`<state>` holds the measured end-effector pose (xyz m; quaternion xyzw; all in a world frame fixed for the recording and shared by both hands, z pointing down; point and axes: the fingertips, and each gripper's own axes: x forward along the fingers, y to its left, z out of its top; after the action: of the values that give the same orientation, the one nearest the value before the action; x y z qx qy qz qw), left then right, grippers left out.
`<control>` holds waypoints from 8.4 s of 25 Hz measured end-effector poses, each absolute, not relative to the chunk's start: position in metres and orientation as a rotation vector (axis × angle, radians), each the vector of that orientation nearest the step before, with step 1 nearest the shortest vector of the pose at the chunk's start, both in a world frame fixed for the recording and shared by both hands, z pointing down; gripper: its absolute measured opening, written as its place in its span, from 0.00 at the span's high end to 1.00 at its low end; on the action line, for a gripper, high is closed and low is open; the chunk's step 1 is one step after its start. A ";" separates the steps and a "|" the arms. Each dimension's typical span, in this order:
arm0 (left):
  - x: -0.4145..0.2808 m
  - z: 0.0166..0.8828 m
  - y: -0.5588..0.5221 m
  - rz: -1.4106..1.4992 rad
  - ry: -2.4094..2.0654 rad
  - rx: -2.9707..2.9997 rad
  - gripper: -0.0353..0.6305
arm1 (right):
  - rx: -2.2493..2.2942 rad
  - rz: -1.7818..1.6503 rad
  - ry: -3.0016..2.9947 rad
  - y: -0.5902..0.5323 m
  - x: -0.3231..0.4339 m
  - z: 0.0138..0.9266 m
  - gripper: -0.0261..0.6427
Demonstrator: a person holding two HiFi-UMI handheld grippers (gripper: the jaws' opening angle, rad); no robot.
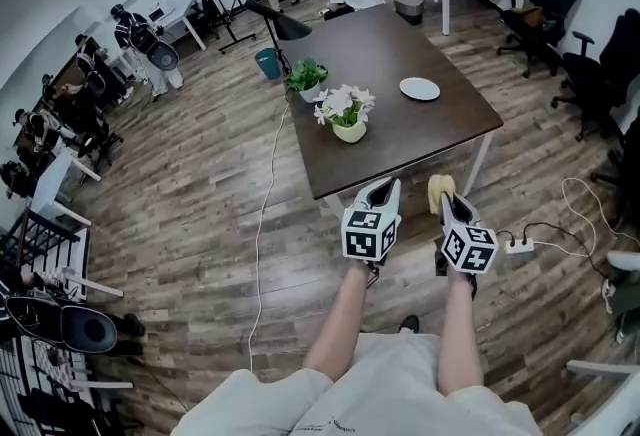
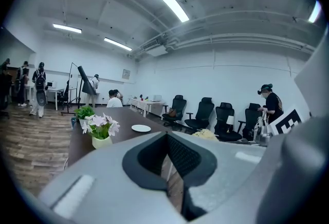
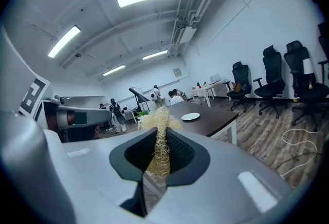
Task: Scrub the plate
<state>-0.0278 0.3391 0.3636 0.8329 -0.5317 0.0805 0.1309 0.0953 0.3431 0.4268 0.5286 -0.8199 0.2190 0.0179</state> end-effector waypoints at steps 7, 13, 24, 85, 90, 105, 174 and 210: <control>-0.027 0.366 0.337 0.295 -1.608 2.394 0.94 | 1.657 0.738 -2.568 0.335 0.123 0.432 0.86; -0.038 0.357 0.328 0.265 -1.648 2.373 0.94 | 1.640 0.705 -2.580 0.332 0.119 0.428 0.86; -0.011 0.371 0.287 0.285 -1.539 2.445 0.94 | 1.692 0.644 -2.480 0.288 0.142 0.435 0.86; -0.012 0.473 -0.116 0.275 -1.226 2.335 0.94 | 1.806 0.920 -2.243 -0.075 0.119 0.517 0.85; -0.022 0.482 -0.138 0.278 -1.251 2.294 0.94 | 1.772 0.934 -2.264 -0.105 0.113 0.515 0.85; -0.037 0.528 -0.207 0.297 -1.354 2.104 0.94 | 1.564 0.896 -2.233 -0.203 0.094 0.548 0.85; -0.032 0.648 -0.200 0.365 -1.282 1.850 0.95 | 1.148 0.480 -2.073 -0.229 0.044 0.636 0.86; -0.016 0.649 -0.182 0.407 -1.332 1.838 0.94 | 1.248 0.542 -1.998 -0.178 0.084 0.633 0.85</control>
<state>-0.0164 -0.1825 0.6493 0.7284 -0.5279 0.1614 0.4059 0.0840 -0.1781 0.6332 0.4828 -0.7730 0.2095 0.3542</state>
